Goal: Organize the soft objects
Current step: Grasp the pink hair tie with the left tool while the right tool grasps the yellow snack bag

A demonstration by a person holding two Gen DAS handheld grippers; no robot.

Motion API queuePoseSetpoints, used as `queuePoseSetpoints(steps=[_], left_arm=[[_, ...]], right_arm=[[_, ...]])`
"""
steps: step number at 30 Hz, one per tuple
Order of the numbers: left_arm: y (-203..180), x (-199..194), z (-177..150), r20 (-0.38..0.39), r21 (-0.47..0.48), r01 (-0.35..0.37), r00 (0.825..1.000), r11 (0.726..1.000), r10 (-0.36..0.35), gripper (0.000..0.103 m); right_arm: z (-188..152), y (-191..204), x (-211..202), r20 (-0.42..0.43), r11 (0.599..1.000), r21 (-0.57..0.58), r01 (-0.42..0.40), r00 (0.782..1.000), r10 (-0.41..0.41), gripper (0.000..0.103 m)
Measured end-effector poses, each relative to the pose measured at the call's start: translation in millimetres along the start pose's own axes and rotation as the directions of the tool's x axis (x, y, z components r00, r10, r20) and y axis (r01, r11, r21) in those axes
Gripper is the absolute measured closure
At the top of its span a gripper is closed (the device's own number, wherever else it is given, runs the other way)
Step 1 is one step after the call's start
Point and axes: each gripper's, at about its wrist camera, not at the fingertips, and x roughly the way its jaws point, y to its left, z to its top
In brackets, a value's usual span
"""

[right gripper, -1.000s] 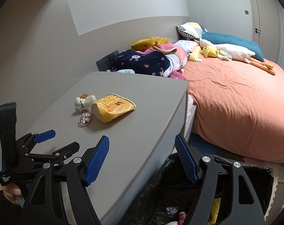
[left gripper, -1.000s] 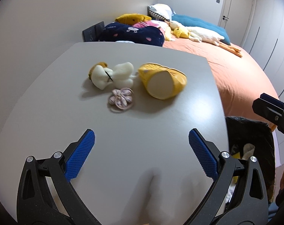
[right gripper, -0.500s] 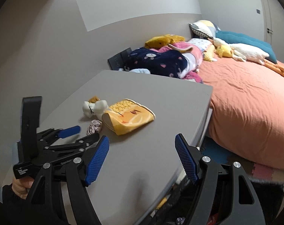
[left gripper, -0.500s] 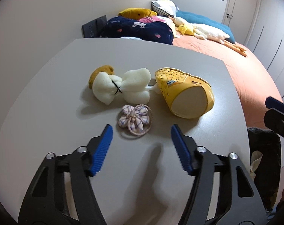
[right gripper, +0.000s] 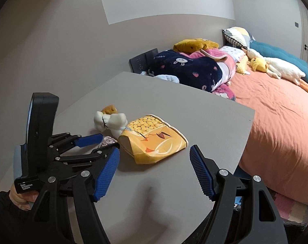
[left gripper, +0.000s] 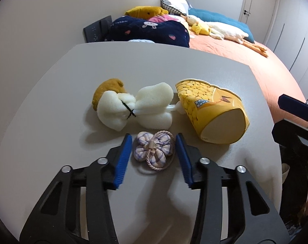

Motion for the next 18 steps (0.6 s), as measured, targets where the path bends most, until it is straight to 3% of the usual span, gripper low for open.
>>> queuePoseSetpoints(steps=[6,11,18], left_arm=[[-3,0,-1,0.015,0.025,-0.036,0.999,0.999,0.036,0.077],[3,-15,-7,0.043,0.009,-0.070,0.997,0.997,0.070,0.081],[28,-48,-20,0.070,-0.050,-0.090,0.993,0.995,0.094,0.081]], right_arm=[[0,2,5,-0.005,1.000,-0.009,-0.005,1.000,0.005,0.030],[0,10,13,-0.014,0.998,-0.053,-0.024,1.000,0.023,0.030],[1,21,32,-0.053,0.994,-0.109,-0.021,0.998,0.015,0.046]])
